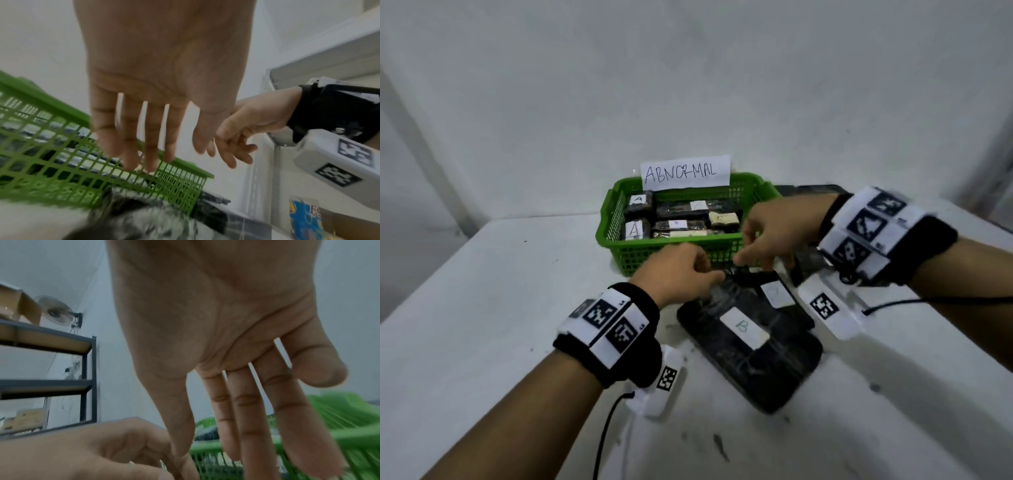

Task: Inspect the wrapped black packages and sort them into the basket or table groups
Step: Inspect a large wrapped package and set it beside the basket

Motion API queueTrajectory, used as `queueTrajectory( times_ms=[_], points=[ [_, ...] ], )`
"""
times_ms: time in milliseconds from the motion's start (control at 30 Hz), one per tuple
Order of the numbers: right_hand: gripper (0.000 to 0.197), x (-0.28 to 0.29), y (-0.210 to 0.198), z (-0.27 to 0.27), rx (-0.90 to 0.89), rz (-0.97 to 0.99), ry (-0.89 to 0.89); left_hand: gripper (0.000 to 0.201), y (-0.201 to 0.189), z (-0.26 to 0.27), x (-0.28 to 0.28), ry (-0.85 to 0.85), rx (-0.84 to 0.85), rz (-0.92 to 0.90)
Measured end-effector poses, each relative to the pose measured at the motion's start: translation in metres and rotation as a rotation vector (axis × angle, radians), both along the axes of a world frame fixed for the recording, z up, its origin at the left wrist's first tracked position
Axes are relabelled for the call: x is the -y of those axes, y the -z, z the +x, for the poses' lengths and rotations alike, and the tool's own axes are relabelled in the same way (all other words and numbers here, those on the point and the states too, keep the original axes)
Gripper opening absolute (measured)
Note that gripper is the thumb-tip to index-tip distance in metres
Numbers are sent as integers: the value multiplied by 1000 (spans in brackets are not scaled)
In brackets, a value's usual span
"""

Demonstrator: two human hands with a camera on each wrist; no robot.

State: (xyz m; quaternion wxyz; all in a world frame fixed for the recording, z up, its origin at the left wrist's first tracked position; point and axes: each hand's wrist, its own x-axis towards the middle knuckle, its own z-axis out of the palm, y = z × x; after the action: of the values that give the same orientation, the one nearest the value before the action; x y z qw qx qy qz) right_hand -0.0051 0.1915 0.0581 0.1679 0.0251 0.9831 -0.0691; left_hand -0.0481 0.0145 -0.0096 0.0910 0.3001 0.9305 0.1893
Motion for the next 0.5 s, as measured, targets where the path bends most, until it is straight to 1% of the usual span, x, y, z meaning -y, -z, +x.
queueTrajectory(
  times_ms=[67, 100, 167, 233, 300, 333, 400, 433, 500],
  points=[
    [50, 9, 17, 24, 0, 142, 7, 54, 9, 11, 5, -28, 55, -225],
    [52, 12, 24, 33, -5, 189, 9, 58, 13, 16, 6, -41, 83, -271],
    [52, 18, 35, 50, -4, 207, 14, 55, 18, 25, 10, -68, 131, -244],
    [53, 20, 40, 61, -8, 191, 30, 50, 17, 31, 14, -110, 238, -117],
    [56, 19, 41, 68, -45, 179, 50, 45, 12, 34, 21, -166, 425, 96],
    [57, 17, 39, 69, -70, 167, 51, 46, 8, 35, 26, -196, 503, 208],
    [56, 15, 33, 71, -142, 117, 64, 48, -2, 37, 36, -235, 556, 397],
    [57, 13, 30, 72, -205, 64, 95, 44, -7, 38, 43, -238, 556, 487],
    [70, 9, 22, 71, -357, -112, 180, 32, -15, 40, 57, -251, 549, 690]
  ],
)
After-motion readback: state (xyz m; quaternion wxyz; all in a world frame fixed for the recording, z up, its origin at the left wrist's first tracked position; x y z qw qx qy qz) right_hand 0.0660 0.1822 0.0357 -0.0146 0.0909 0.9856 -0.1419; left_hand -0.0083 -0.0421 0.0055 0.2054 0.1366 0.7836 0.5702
